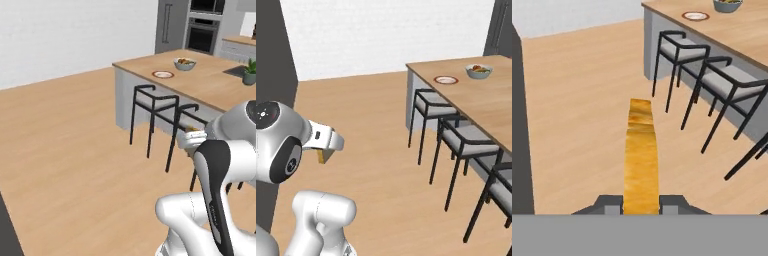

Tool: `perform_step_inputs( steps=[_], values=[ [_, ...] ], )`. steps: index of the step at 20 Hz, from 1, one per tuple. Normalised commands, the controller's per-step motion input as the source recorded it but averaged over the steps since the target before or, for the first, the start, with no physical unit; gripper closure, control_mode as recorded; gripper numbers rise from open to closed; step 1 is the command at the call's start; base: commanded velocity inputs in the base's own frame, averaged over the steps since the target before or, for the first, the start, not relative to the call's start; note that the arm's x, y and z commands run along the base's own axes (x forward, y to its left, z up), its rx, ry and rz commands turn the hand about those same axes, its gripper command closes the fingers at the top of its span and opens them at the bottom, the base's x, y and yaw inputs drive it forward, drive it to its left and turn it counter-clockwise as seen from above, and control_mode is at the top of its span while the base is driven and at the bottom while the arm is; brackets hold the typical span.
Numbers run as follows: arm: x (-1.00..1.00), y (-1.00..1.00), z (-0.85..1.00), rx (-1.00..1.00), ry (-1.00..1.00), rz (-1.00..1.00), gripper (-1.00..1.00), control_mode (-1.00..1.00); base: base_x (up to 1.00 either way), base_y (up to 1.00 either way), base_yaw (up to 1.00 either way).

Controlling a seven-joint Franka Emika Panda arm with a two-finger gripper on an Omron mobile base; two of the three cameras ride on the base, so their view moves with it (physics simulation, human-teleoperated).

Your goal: Start the toaster. Once the lever pops up, take the bread to the plate on the dining counter.

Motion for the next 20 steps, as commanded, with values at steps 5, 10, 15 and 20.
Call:
perform_step_inputs(
  steps=[5,10,15,20],
  values=[
    [0.00,0.00,0.00,0.00,0.00,0.00,1.00,1.00,1.00,1.00,-0.43],
    [0.00,0.00,0.00,0.00,0.00,0.00,1.00,1.00,1.00,1.00,-0.42],
    [0.00,0.00,0.00,0.00,0.00,0.00,1.00,1.00,1.00,1.00,-0.41],
    [0.00,0.00,0.00,0.00,0.00,0.00,1.00,1.00,1.00,1.00,-0.41]
  ],
)
